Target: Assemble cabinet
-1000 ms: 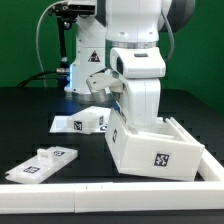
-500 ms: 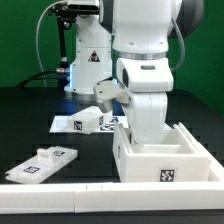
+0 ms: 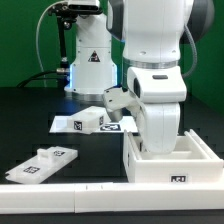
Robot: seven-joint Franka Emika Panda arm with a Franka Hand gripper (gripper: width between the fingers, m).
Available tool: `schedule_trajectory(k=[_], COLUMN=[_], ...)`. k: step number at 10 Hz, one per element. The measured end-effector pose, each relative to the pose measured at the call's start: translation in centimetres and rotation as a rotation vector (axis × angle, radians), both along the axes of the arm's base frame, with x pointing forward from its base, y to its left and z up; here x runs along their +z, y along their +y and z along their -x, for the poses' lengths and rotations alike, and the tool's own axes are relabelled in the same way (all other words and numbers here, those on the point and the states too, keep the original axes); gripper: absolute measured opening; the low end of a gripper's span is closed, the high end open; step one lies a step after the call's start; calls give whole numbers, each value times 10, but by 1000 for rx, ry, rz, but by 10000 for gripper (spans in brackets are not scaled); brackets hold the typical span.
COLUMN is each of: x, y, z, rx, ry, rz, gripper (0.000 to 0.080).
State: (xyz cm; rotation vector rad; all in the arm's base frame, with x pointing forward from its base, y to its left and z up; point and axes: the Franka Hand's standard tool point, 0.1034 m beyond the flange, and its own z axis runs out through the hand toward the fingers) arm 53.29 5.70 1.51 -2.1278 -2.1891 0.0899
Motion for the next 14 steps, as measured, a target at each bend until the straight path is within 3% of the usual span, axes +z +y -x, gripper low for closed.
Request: schedule_trajectory(k=[4,6,7,9,10,11,14], x=[-1,-1,1,21,32,43,56], y=[-2,-3,-4,-2,0,1,-6], z=[1,1,0,-2,1,8,41], rx=[-7,-14,-23,-61,-60,-57,-87], ry=[-1,0,-4,-28,-36,-45,-73], rz=[-7,-6,-5,5,8,7,6], gripper=[32,375,375,650,650,767,798])
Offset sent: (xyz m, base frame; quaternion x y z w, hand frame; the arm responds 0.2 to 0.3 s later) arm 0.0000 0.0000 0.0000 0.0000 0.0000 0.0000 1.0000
